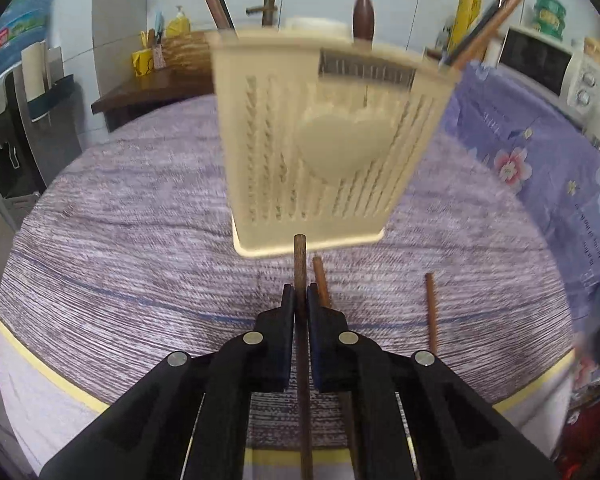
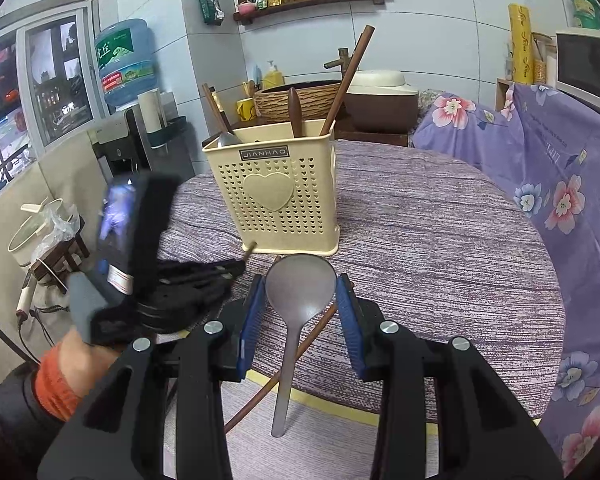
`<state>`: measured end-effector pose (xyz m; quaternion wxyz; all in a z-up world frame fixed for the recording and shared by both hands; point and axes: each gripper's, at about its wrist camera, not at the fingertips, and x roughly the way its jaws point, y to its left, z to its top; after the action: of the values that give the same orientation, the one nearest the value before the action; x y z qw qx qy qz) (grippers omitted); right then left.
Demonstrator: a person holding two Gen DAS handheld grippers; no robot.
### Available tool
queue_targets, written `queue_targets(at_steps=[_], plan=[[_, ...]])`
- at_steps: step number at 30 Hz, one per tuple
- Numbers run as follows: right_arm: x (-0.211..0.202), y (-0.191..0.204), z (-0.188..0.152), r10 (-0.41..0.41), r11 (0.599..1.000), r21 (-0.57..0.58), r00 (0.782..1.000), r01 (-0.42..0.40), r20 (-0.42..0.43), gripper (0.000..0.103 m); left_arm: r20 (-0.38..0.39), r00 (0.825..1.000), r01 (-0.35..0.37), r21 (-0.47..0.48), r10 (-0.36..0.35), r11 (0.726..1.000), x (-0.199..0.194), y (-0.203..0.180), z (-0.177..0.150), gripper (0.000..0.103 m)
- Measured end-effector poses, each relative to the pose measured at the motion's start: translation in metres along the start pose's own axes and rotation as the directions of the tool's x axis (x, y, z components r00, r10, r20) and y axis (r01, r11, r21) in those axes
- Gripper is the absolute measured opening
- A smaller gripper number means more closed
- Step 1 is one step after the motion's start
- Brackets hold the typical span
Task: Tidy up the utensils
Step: 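Carry the chopstick and clear spoon over the basket with both tools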
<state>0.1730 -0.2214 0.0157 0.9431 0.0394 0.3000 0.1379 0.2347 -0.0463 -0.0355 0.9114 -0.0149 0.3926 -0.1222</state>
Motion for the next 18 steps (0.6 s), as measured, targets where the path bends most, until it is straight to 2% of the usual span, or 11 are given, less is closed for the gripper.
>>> queue_targets(at_steps=[3, 5, 9, 13, 18], plan=[[-0.002, -0.001, 0.003, 0.011, 1.0, 0.007, 1.0, -0.011, 0.008, 0.037, 0.087, 0.995, 0.047, -0.026, -0.045, 0.999, -0.04, 0.008, 0.012, 0.008], [-0.003, -0.002, 0.006, 0.024, 1.0, 0.012, 1.0, -0.024, 0.012, 0.037, 0.16, 0.986, 0.05, -0.019, -0.047, 0.999, -0.069, 0.009, 0.018, 0.008], [-0.006, 0.0, 0.011, 0.036, 0.999, 0.015, 0.999, -0.036, 0.024, 0.037, 0.237, 0.97, 0.062, -0.016, -0.057, 0.998, -0.104, 0.013, 0.028, 0.008], [-0.006, 0.003, 0.015, 0.053, 0.998, 0.015, 0.998, -0.053, 0.03, 0.037, 0.28, 0.959, 0.052, -0.009, -0.047, 0.999, -0.119, 0.012, 0.034, 0.008], [-0.004, 0.006, 0.016, 0.055, 0.998, 0.01, 0.998, -0.055, 0.03, 0.037, 0.281, 0.958, 0.065, -0.004, -0.061, 0.998, -0.121, 0.013, 0.034, 0.007]])
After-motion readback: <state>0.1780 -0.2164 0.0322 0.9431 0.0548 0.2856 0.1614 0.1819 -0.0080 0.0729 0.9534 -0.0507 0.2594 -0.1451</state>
